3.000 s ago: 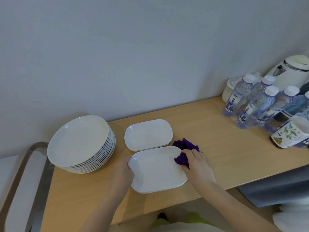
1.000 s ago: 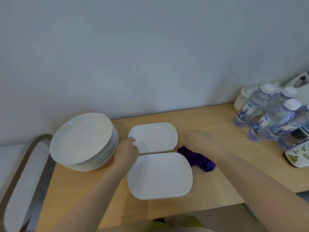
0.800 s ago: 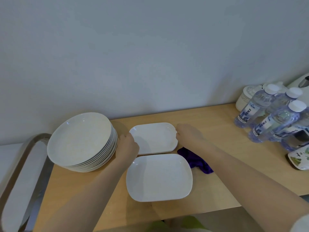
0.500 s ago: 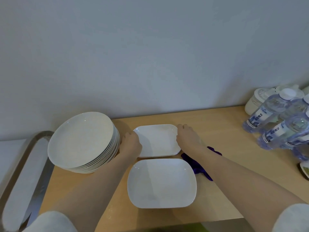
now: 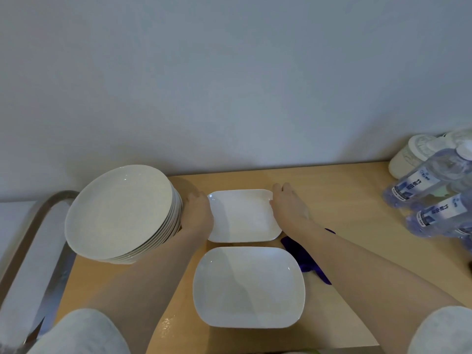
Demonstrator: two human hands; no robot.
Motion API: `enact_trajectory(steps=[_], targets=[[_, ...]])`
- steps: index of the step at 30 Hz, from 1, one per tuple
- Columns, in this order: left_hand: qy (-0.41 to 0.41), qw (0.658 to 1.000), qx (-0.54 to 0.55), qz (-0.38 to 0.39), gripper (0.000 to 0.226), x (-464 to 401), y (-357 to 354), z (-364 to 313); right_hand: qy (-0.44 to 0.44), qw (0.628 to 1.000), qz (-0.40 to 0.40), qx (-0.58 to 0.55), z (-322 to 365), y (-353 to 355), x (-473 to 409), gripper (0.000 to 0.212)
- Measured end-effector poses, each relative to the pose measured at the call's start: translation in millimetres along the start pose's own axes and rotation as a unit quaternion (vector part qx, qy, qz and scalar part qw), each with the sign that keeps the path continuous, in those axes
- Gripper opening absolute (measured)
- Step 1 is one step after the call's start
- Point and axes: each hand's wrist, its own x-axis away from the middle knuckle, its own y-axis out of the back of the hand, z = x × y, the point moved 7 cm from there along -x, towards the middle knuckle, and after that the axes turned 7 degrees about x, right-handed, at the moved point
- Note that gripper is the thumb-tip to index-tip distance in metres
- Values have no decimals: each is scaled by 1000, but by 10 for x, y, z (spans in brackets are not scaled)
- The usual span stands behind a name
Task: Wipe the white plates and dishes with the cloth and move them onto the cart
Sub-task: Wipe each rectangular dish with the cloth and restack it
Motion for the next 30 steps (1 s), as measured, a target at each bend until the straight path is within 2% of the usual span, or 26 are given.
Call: enact_trajectory(steps=[14,30], targets=[[2,1000,-13,18,27,-35,10,51,-48,998,-20,-28,2,3,-7,30],[6,1000,15,17,26,-51,72,10,-80,995,12,-56,19,149,-11,32]])
